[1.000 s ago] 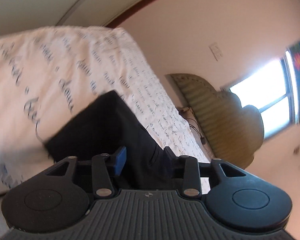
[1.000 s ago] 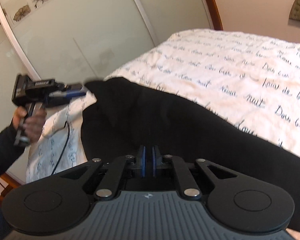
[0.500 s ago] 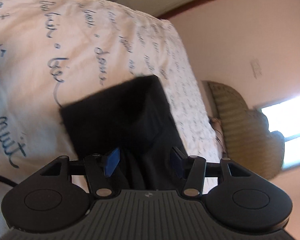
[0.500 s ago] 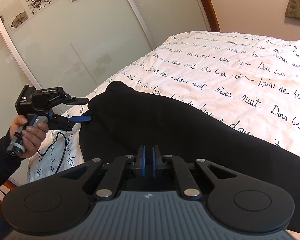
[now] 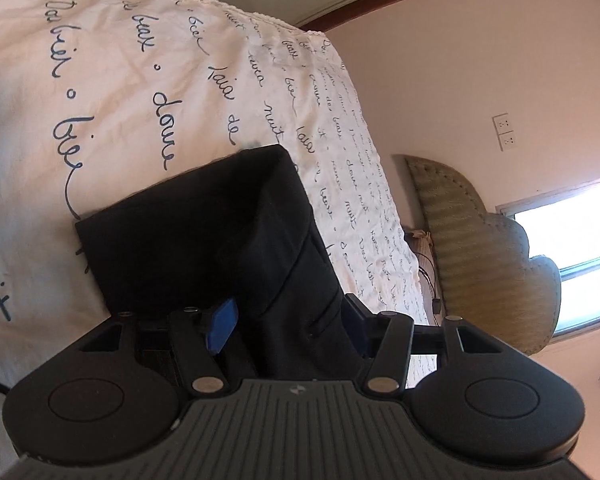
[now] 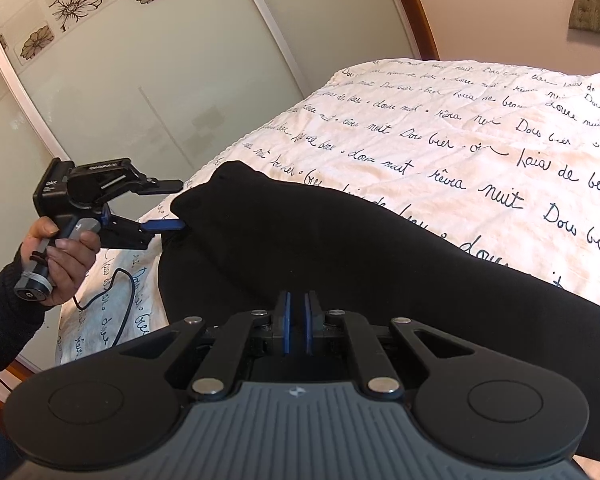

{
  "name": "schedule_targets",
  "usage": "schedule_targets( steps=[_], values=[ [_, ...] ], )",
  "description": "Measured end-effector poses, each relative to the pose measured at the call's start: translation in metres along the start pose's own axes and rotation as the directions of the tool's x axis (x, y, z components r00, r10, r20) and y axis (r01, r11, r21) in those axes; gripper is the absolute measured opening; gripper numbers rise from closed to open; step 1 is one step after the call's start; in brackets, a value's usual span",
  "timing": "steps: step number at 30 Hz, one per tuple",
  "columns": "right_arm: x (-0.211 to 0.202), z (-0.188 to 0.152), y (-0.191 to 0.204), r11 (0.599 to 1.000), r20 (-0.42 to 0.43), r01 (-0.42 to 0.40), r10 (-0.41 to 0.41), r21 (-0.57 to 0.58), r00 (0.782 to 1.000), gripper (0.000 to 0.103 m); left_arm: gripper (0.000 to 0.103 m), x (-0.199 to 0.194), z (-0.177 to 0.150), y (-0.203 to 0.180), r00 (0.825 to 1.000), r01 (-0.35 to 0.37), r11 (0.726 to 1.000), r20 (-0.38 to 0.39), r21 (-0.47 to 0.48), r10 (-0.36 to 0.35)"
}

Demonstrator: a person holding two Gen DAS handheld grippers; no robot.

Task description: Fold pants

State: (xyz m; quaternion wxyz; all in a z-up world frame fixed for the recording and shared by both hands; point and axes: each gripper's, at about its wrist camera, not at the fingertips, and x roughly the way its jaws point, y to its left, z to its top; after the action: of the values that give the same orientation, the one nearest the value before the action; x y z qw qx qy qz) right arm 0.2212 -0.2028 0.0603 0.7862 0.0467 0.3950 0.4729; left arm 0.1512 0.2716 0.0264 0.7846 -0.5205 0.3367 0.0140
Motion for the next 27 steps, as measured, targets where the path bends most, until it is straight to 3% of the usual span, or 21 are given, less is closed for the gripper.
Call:
schedule_targets(
  steps=[3, 4, 6, 7, 8, 10, 12, 18, 21, 22, 23, 24, 27],
  values=[
    [0.001, -0.001, 0.001, 1.000, -0.006, 0.001, -0.001, -0.004, 1.000, 0.007, 0.059, 0.015, 0.001, -0.002, 0.998, -0.052, 0.998, -0.017, 0.040, 0.053],
    [0.001, -0.001, 0.001, 1.000, -0.006, 0.003, -0.003, -0.003, 1.000, 0.007, 0.054, 0.020, 0.001, -0.004, 0.997, -0.082, 0.995, -0.008, 0.064, 0.083],
    [0.000, -0.001, 0.001, 1.000, -0.004, 0.006, -0.006, -0.002, 1.000, 0.007, 0.034, 0.023, 0.001, -0.007, 0.992, -0.126, 0.986, 0.024, 0.107, 0.124],
    [-0.001, -0.001, 0.002, 1.000, -0.001, 0.012, -0.012, -0.003, 1.000, 0.007, 0.014, 0.024, 0.001, -0.010, 0.989, -0.149, 0.981, 0.035, 0.125, 0.146],
    [-0.003, -0.001, 0.003, 1.000, -0.002, 0.019, -0.019, -0.008, 1.000, 0.007, 0.009, 0.023, 0.002, -0.013, 0.989, -0.150, 0.978, 0.036, 0.141, 0.147],
    [-0.005, -0.003, 0.008, 0.998, -0.009, 0.050, -0.050, -0.036, 0.999, 0.007, 0.008, 0.016, 0.001, -0.022, 0.988, -0.151, 0.974, 0.043, 0.171, 0.145],
    [-0.009, -0.007, 0.020, 0.986, -0.015, 0.130, -0.132, -0.108, 0.991, 0.007, 0.008, 0.006, 0.003, -0.031, 0.993, -0.118, 0.978, 0.041, 0.174, 0.112],
    [-0.010, -0.036, 0.062, 0.847, 0.030, 0.348, -0.368, -0.401, 0.929, 0.009, 0.008, -0.017, 0.020, -0.052, 1.000, -0.009, 0.990, 0.004, 0.141, 0.009],
    [0.004, -0.049, 0.075, 0.757, 0.030, 0.398, -0.449, -0.519, 0.893, 0.024, 0.008, -0.019, 0.021, -0.059, 1.000, 0.002, 0.986, -0.005, 0.165, -0.002],
    [0.006, -0.052, 0.079, 0.731, 0.053, 0.414, -0.462, -0.542, 0.885, 0.041, 0.008, -0.019, 0.021, -0.060, 1.000, 0.003, 0.986, -0.010, 0.166, -0.002],
    [0.007, -0.055, 0.082, 0.706, 0.086, 0.434, -0.471, -0.560, 0.878, 0.070, 0.008, -0.019, 0.021, -0.060, 1.000, 0.006, 0.986, -0.016, 0.166, -0.003],
    [0.006, -0.057, 0.086, 0.680, 0.129, 0.451, -0.469, -0.578, 0.874, 0.081, 0.008, -0.019, 0.020, -0.059, 1.000, 0.008, 0.986, -0.020, 0.165, -0.005],
    [0.009, -0.056, 0.091, 0.630, 0.187, 0.466, -0.458, -0.621, 0.869, 0.083, 0.008, -0.022, 0.019, -0.054, 1.000, 0.011, 0.988, -0.027, 0.156, -0.006]
  ],
)
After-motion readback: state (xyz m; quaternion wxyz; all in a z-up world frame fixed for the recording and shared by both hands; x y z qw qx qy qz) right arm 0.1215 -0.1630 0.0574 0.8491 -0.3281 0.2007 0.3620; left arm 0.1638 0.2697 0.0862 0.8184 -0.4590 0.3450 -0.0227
